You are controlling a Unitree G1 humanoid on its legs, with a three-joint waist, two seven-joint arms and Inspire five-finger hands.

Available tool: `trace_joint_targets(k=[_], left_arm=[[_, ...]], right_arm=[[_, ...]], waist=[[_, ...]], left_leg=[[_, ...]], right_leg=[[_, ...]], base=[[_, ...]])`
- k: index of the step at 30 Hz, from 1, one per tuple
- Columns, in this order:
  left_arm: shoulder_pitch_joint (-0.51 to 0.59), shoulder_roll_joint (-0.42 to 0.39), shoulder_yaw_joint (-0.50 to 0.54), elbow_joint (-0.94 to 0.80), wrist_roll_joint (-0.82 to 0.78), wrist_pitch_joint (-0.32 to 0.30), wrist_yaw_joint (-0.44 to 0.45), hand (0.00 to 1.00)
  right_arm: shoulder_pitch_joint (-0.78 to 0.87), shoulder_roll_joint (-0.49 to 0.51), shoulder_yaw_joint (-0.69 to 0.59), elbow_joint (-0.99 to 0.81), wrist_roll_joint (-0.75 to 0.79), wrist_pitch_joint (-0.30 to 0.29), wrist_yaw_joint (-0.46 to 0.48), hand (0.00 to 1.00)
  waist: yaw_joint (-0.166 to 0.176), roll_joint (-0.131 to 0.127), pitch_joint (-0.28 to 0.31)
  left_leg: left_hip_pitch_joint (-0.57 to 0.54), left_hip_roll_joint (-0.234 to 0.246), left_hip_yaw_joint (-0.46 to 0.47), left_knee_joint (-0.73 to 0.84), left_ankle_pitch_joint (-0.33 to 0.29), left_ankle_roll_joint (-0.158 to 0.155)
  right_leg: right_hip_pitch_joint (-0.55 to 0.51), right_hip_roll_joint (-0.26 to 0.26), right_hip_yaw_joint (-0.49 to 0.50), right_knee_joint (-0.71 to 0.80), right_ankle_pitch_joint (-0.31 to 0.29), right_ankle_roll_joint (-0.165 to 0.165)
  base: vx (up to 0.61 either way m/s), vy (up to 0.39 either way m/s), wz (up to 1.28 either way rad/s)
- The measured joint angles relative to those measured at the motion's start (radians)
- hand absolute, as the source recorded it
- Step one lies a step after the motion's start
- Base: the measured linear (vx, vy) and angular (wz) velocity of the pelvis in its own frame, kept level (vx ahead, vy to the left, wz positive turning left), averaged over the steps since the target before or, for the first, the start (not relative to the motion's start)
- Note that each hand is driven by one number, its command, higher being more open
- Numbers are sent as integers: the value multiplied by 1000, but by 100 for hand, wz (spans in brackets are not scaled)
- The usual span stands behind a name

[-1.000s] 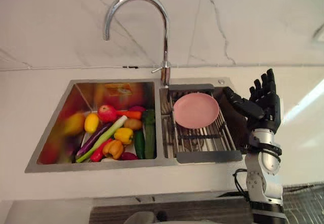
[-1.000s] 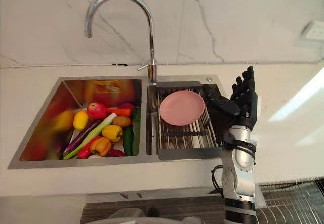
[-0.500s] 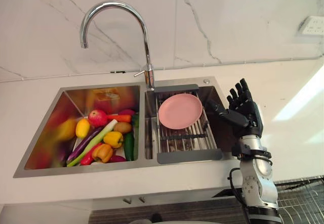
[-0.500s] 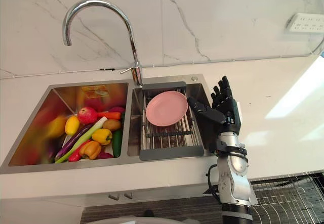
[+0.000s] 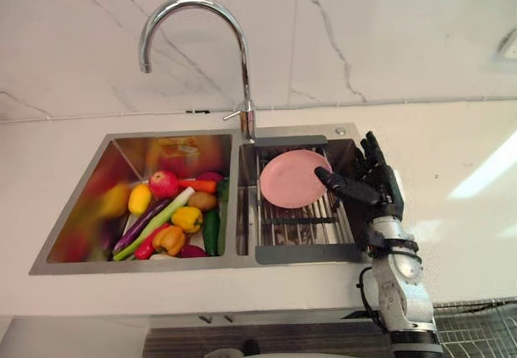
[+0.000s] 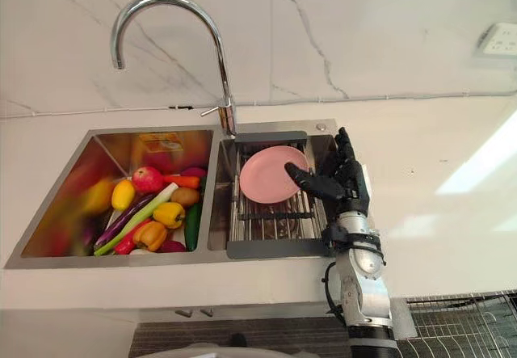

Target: Walk over to the sink, pick up the cup, carry it to the dishwasher, place the cup inside the dishwasher, then close the dishwasher door

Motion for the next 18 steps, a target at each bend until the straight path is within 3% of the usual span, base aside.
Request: trace_joint_targets(k=[18], left_arm=[[-1,7,-5,-22,48,45,-16,100]], right_arm=[[-81,-202,19,56,-450,31,133,100]], waist=[[-2,-4,2]], left_leg=[[-14,1,-11,-1,10,-5]], right_leg=[[-6,1,-23,-4,2,3]], base=[[-16,-21,2]])
